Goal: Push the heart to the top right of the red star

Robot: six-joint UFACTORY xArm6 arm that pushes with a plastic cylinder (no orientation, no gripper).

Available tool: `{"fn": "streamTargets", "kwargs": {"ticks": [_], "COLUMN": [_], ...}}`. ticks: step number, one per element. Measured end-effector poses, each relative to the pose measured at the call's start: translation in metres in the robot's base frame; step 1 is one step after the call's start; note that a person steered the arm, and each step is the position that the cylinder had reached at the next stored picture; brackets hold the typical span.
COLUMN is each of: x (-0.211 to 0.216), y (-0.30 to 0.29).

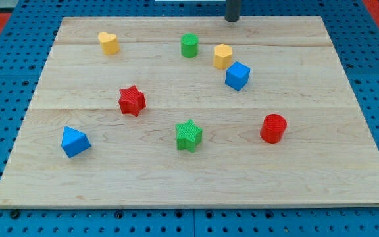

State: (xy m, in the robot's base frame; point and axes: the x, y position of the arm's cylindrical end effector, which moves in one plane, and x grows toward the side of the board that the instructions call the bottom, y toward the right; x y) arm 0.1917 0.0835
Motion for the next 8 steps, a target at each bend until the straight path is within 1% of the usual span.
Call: {"fn": "streamTargets", "kwargs": {"ticks": [1, 2, 4, 5, 6, 7, 8], "x": [0.002, 0.003, 0.003, 0.0, 0.009, 0.029, 0.1], "y": [-0.03, -0.098, -0.125, -0.155, -0.231, -0.285, -0.233]}}
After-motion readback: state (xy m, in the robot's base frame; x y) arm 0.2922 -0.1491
